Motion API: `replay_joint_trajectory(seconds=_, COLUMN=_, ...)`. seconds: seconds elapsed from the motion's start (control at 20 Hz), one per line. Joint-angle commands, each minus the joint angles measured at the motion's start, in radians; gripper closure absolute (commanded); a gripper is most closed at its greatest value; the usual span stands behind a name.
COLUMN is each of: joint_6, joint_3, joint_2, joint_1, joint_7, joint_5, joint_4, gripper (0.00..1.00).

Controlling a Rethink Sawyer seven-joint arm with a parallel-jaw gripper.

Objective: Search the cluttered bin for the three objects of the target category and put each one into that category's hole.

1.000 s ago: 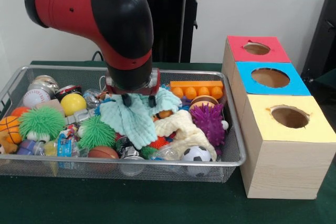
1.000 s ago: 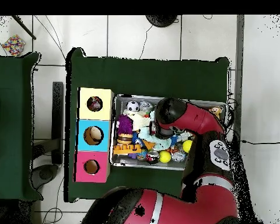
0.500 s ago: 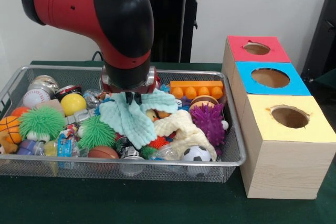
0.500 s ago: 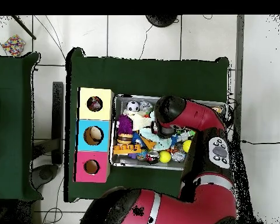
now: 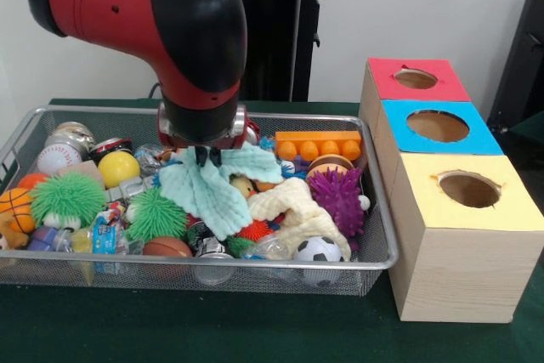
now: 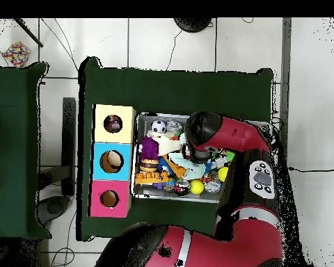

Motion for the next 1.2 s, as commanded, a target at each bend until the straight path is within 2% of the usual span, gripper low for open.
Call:
replay_joint_trajectory(seconds=0.05, joint_6=0.153, joint_3=-0.009, joint_2=0.018, joint_1=0.012, joint_7=-0.021, joint_5=-0.137, joint_4=-0.084, gripper=1.00)
replay_joint_trajectory(seconds=0.25, joint_6=0.130, joint_3=-0.028, joint_2=0.006, joint_1=0.011, joint_7=-0.045, joint_5=-0.203, joint_4=-0.105, gripper=1.00)
replay_joint_trajectory(seconds=0.45, joint_6=0.074, joint_3=-0.016, joint_2=-0.015, joint_1=-0.001, joint_7=-0.082, joint_5=-0.251, joint_4=-0.104, gripper=1.00)
replay_joint_trajectory(seconds=0.6, joint_6=0.033, joint_3=0.010, joint_2=-0.030, joint_1=-0.023, joint_7=-0.078, joint_5=-0.252, joint_4=-0.094, gripper=1.00)
replay_joint_trajectory(seconds=1.0, joint_6=0.020, joint_3=0.013, joint_2=-0.025, joint_1=-0.043, joint_7=-0.060, joint_5=-0.289, joint_4=-0.134, gripper=1.00)
replay_joint_trajectory(seconds=1.05, joint_6=0.025, joint_3=0.021, joint_2=-0.025, joint_1=-0.048, joint_7=-0.080, joint_5=-0.298, joint_4=-0.137, gripper=1.00)
replay_joint_trajectory(seconds=1.1, joint_6=0.030, joint_3=0.030, joint_2=-0.025, joint_1=-0.053, joint_7=-0.101, joint_5=-0.307, joint_4=-0.140, gripper=0.00)
replay_joint_trajectory(seconds=1.2, joint_6=0.034, joint_3=0.031, joint_2=-0.025, joint_1=-0.053, joint_7=-0.113, joint_5=-0.314, joint_4=-0.142, gripper=0.00)
